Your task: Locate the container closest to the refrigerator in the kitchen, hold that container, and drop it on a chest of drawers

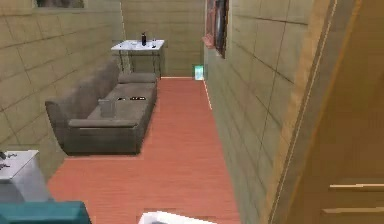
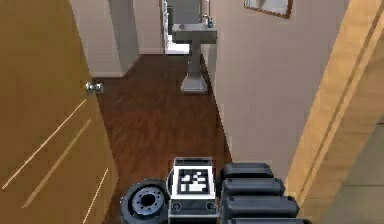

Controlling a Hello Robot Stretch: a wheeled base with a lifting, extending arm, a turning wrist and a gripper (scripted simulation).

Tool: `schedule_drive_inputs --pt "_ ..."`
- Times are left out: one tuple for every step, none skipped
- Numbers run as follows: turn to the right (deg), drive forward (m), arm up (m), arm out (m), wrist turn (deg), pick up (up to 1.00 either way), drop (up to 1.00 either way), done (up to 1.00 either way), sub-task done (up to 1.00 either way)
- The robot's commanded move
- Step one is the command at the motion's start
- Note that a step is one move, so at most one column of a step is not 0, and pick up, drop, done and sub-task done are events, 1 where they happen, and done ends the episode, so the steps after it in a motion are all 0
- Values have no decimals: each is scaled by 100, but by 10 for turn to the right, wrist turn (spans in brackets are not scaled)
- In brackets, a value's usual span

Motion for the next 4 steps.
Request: schedule_drive_inputs --pt "450 0 0 0 0 0 0 0 0" --pt "420 0 0 0 0 0 0 0 0" --pt "0 100 0 0 0 0 0 0 0" --pt "0 30 0 0 0 0 0 0 0"
